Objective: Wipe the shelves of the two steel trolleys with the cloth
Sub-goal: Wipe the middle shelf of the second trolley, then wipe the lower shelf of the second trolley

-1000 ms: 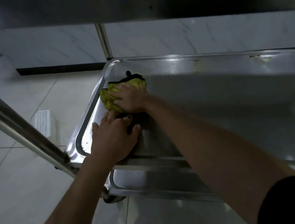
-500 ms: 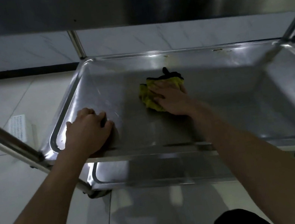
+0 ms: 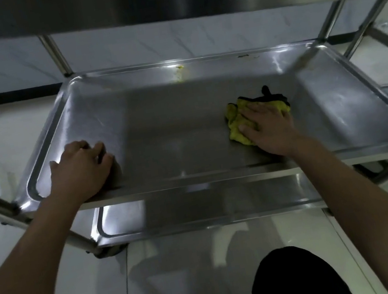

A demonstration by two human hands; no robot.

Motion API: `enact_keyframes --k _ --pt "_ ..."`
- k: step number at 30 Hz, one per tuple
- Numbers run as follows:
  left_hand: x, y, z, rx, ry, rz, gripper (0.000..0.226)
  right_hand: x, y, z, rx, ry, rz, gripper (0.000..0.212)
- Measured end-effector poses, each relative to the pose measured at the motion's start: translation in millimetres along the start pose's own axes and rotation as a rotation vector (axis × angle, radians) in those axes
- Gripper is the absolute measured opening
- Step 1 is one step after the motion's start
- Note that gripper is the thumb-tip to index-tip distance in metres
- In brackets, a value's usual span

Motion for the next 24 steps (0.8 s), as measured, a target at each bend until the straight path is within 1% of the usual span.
enact_keyframes --k 2,4,6,8,10,12,16,18,20,21,22,24 --pt "6.7 -1.8 2.5 -0.027 -0.005 -0.015 0.035 -20.9 6.8 -1.0 0.04 -0.023 -0.02 0.058" --pt "21.6 -7.1 1.2 -0.031 0.015 -0.026 0.031 -57.2 21.2 -7.3 0.063 -0.082 -0.01 0.053" --pt "40.8 -14.4 -6.3 -0.008 0.038 -0.076 0.03 -94.4 39.7 -17.2 0.041 -0.14 0.0 0.046" --pt "61.7 -20.4 -19.4 -0.023 0.072 -0.101 0.033 -120.4 50.3 -28.9 0.021 -0.165 0.006 0.039" --pt "81.4 -26.1 -34.4 -0.077 0.13 -0.081 0.034 -134.8 50.7 -44.3 0.03 -0.187 0.003 0.036" --pt "94.5 -34.1 -48.6 -0.141 0.17 -0.096 0.032 -143.5 45.6 -59.3 0.045 -0.214 0.012 0.039" --pt "100.2 -54.2 -83.4 -0.291 0.159 -0.2 0.027 -147.8 33.6 -79.1 -0.048 -0.15 0.058 0.04" --pt "94.0 -66.4 -103.4 -0.337 0.125 -0.234 0.032 -159.5 15.7 -95.5 -0.041 -0.164 0.167 0.036" --pt "86.1 -76.9 -126.9 -0.412 0.113 -0.232 0.039 -171.1 -6.4 -118.2 -0.004 -0.176 0.413 0.027" --pt "81.5 -83.7 -139.1 -0.44 0.11 -0.217 0.041 -175.0 -12.7 -129.2 -0.038 -0.124 0.562 0.025" --pt "75.9 -92.2 -150.5 -0.45 0.107 -0.202 0.043 -180.1 -15.2 -140.6 -0.1 -0.067 0.632 0.026" --pt "63.6 -113.3 -169.9 -0.456 0.094 -0.184 0.043 -191.6 -21.4 -163.8 -0.202 -0.007 0.517 0.034"
Point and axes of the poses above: each hand's wrist, its own z-axis towards the middle knuckle, its own y-axis out of the palm, x = y × z, the point moved 9 cm from there along z, towards the middle knuckle, and after that the axes turned 12 degrees about z, right-handed, at the moved point
